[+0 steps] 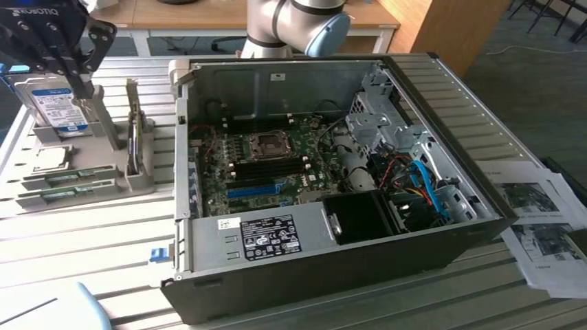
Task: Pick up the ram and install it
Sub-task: 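Reach for the ram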
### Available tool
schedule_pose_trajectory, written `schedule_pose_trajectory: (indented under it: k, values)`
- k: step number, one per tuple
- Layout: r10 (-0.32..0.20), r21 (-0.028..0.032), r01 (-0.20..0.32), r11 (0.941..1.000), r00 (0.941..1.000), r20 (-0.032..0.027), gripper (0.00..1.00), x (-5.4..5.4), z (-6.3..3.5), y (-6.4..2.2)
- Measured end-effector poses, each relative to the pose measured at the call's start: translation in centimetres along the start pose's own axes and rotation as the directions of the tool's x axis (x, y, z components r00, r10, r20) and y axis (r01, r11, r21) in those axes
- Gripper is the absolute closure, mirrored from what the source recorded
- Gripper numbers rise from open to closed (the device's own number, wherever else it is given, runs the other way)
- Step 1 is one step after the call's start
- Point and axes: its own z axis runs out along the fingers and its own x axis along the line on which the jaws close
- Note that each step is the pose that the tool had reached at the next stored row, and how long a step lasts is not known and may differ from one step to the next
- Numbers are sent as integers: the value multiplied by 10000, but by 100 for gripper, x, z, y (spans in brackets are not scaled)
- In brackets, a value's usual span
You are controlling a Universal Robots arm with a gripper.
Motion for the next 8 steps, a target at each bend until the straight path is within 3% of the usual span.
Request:
schedule_pose_trajectory:
  k: [8]
  values:
    - [2,5,-2,10000,10000,-67,91,166,12,-13]
